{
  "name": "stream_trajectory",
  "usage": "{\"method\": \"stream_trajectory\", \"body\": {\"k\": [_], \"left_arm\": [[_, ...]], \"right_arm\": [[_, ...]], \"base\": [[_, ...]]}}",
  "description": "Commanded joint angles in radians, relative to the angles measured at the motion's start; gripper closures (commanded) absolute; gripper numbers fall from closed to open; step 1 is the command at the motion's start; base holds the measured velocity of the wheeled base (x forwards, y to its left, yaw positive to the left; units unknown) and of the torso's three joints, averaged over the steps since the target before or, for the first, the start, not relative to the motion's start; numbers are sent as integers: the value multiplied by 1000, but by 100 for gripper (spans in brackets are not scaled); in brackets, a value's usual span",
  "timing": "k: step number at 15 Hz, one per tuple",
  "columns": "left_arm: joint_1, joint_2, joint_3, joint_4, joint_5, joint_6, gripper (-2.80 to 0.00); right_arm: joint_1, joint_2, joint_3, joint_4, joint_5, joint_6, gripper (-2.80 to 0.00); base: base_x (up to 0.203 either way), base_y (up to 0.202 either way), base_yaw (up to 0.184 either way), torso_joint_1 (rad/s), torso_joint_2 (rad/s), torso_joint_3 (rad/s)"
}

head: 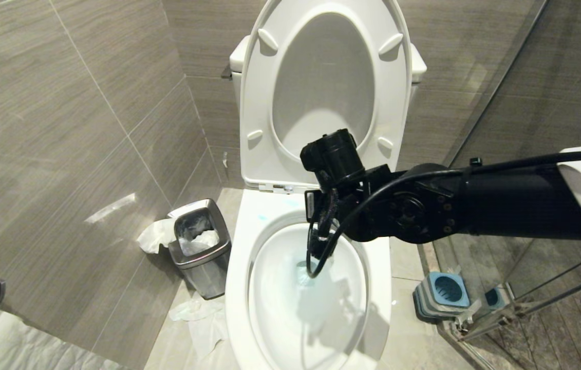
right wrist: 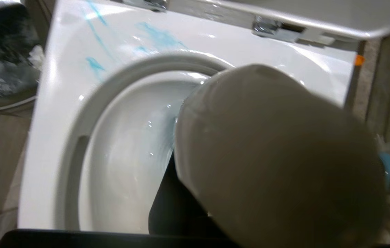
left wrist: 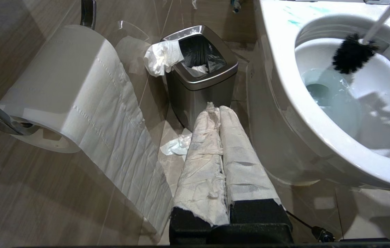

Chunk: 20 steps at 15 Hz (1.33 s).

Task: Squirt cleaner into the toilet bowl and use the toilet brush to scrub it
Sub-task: Scrub the toilet bowl

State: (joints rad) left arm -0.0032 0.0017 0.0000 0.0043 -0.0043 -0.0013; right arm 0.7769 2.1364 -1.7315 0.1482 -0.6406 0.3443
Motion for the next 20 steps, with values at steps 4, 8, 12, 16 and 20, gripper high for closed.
{"method": "stream_trajectory", "body": {"k": [4,8,12,16,20], "left_arm": [[0,1,2,0,0,0,0],[0,0,2,0,0,0,0],[0,0,2,0,0,0,0],[0,1,2,0,0,0,0],[0,1,2,0,0,0,0]], "right_arm": [[50,128,-206,9,6,-22,0],[73,113,-220,43,4,-31,0],[78,48,-200,160,-2,-28,0],[78,60,-168,164,-2,-22,0],[69,157,-175,149,-2,-13,0]], "base": [[0,0,0,0,0,0],[0,0,0,0,0,0],[0,0,0,0,0,0],[0,0,0,0,0,0],[0,0,0,0,0,0]]}}
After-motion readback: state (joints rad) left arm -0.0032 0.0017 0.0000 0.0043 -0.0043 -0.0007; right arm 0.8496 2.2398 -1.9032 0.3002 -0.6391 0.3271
